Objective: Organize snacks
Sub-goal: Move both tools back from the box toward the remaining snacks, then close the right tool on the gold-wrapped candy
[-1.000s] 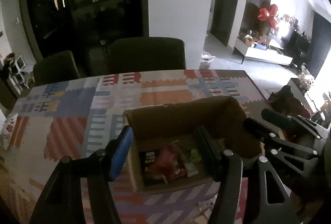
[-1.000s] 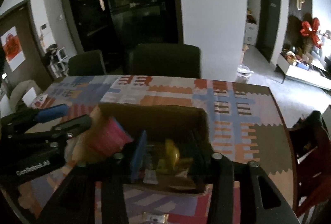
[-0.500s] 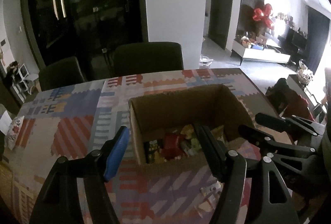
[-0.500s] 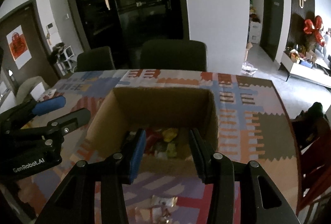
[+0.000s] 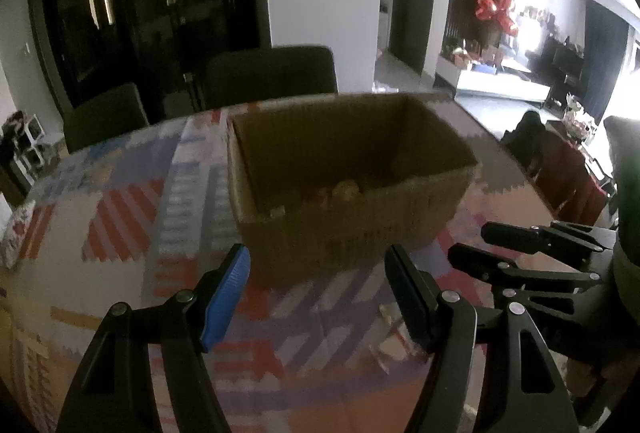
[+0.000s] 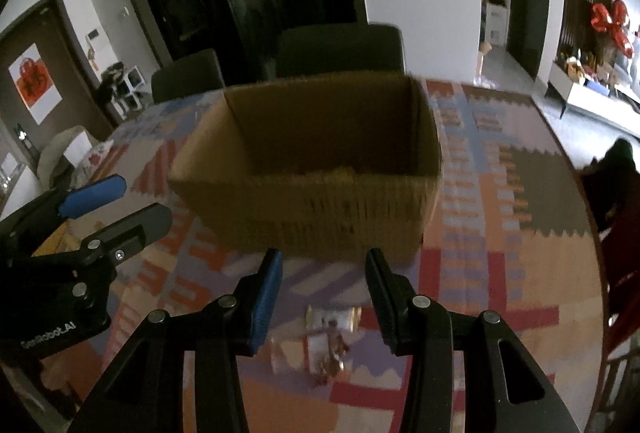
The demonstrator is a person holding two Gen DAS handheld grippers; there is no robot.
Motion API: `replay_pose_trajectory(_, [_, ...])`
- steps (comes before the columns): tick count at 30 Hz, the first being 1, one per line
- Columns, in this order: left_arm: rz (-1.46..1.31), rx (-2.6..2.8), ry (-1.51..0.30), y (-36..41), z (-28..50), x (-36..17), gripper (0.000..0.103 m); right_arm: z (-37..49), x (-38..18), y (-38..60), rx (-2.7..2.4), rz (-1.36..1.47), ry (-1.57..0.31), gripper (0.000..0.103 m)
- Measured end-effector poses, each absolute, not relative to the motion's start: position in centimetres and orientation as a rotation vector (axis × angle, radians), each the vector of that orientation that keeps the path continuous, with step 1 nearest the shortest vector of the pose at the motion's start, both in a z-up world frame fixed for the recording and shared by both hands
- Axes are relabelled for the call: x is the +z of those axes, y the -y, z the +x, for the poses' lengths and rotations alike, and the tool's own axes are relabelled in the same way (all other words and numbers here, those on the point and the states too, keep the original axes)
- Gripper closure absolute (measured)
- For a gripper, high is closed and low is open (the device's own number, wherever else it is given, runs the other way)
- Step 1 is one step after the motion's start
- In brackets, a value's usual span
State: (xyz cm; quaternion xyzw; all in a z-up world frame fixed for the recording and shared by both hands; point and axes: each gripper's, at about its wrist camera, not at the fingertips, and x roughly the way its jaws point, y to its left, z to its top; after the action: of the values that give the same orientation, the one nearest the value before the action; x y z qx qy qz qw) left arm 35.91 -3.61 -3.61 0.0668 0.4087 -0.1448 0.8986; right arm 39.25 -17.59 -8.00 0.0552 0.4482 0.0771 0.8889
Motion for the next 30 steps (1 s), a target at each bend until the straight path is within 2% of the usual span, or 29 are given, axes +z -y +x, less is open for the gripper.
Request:
replay_pose_trajectory(17, [0.189, -0.349, -0.992, 4.1, 33.7, -10.8, 0.034, 37.0, -16.5, 17.3, 0.156, 0.122, -1.137, 0.059])
replay_pose_trajectory(28, [0.219, -0.376, -1.048, 4.6, 33.4, -13.3, 0.034, 37.4, -19.4, 17.4, 0.157, 0.157, -1.212, 0.060])
replay_pose_trajectory(30, [0.223, -0.382, -1.058, 4.6, 33.4, -13.6, 0.034, 37.6, -19.7, 17.3, 0.158, 0.156, -1.218, 0.063])
